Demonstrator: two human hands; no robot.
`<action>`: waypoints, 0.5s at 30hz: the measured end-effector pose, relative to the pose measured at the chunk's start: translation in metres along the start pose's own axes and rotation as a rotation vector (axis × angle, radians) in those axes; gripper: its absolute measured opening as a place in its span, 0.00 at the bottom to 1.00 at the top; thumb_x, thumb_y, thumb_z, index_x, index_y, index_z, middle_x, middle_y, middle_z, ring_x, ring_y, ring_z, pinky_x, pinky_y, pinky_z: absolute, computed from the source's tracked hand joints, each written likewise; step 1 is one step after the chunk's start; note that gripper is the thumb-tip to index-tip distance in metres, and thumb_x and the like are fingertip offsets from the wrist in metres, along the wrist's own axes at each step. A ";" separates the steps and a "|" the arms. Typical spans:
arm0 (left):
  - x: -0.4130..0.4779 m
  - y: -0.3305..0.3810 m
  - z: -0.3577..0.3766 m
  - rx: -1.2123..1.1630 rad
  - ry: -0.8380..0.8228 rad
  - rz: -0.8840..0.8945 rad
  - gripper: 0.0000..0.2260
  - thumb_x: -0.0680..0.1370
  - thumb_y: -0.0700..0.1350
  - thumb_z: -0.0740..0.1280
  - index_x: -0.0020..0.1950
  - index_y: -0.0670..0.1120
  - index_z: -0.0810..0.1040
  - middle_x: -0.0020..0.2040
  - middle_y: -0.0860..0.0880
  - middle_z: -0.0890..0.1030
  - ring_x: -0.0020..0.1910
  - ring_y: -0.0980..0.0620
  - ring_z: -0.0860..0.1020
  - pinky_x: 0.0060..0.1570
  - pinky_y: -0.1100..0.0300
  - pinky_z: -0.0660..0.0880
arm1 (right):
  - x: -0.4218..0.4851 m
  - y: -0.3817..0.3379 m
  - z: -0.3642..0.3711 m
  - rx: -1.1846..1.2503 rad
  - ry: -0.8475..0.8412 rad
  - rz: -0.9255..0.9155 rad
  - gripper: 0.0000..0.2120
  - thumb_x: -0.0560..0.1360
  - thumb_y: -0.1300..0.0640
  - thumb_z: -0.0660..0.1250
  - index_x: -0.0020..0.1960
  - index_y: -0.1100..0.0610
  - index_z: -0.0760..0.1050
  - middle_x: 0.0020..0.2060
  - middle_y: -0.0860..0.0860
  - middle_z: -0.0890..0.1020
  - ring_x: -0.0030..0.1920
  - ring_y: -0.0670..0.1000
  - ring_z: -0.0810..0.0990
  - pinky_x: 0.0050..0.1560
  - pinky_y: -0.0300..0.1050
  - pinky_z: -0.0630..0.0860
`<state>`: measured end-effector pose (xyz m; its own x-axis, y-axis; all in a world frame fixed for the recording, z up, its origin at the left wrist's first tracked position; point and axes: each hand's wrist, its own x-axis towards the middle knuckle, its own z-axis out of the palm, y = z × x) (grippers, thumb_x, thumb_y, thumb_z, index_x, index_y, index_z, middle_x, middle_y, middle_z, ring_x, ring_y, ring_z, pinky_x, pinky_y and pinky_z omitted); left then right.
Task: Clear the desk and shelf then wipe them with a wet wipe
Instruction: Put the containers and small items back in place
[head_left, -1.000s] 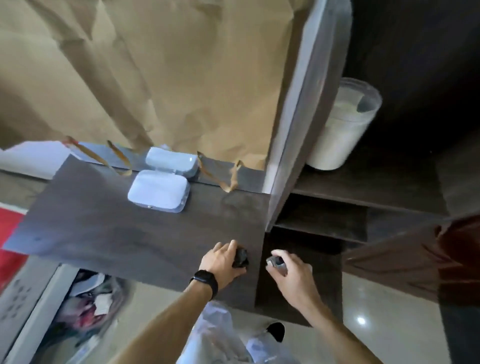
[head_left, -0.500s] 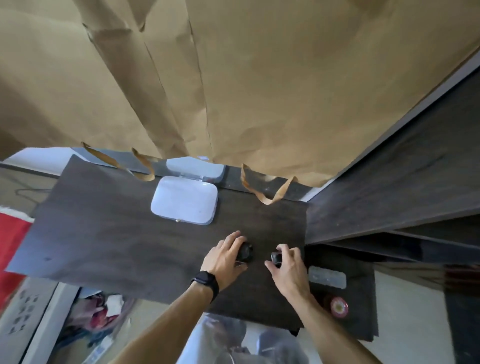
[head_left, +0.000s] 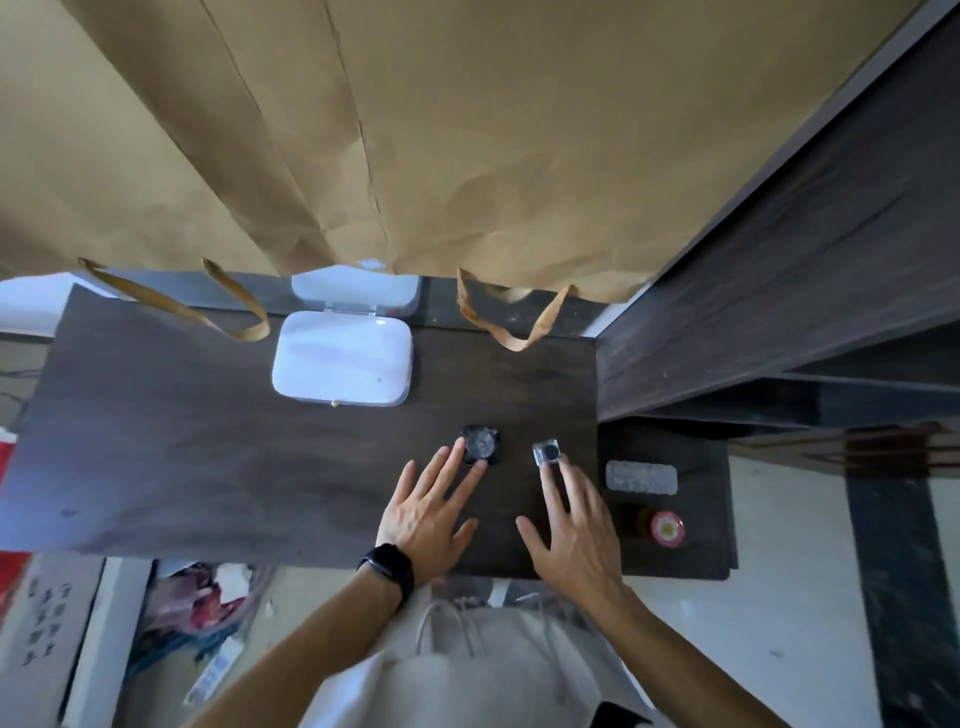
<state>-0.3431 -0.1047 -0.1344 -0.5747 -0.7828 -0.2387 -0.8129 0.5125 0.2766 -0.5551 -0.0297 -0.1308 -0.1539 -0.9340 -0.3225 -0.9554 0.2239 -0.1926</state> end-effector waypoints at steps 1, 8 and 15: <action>0.002 0.002 0.000 0.003 -0.003 -0.010 0.38 0.71 0.59 0.69 0.78 0.54 0.60 0.80 0.46 0.57 0.75 0.46 0.65 0.67 0.40 0.69 | 0.004 -0.003 -0.001 -0.014 0.007 0.002 0.38 0.78 0.35 0.54 0.81 0.51 0.48 0.80 0.55 0.55 0.77 0.57 0.60 0.74 0.54 0.64; 0.067 0.014 -0.025 -0.014 -0.114 -0.038 0.37 0.78 0.58 0.61 0.80 0.57 0.42 0.80 0.49 0.37 0.78 0.45 0.55 0.73 0.45 0.59 | 0.067 -0.016 -0.029 0.067 0.013 0.155 0.38 0.78 0.41 0.62 0.81 0.50 0.48 0.79 0.51 0.51 0.70 0.56 0.68 0.60 0.51 0.77; 0.134 0.029 -0.049 -0.027 -0.172 -0.080 0.38 0.77 0.55 0.63 0.80 0.58 0.43 0.80 0.50 0.37 0.70 0.44 0.66 0.62 0.49 0.69 | 0.127 -0.009 -0.074 0.148 -0.124 0.204 0.40 0.76 0.58 0.65 0.81 0.50 0.46 0.80 0.50 0.45 0.63 0.60 0.75 0.54 0.52 0.76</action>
<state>-0.4393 -0.2123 -0.1133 -0.5176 -0.7476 -0.4162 -0.8553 0.4395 0.2743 -0.5848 -0.1706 -0.1015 -0.2987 -0.8260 -0.4781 -0.8591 0.4508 -0.2422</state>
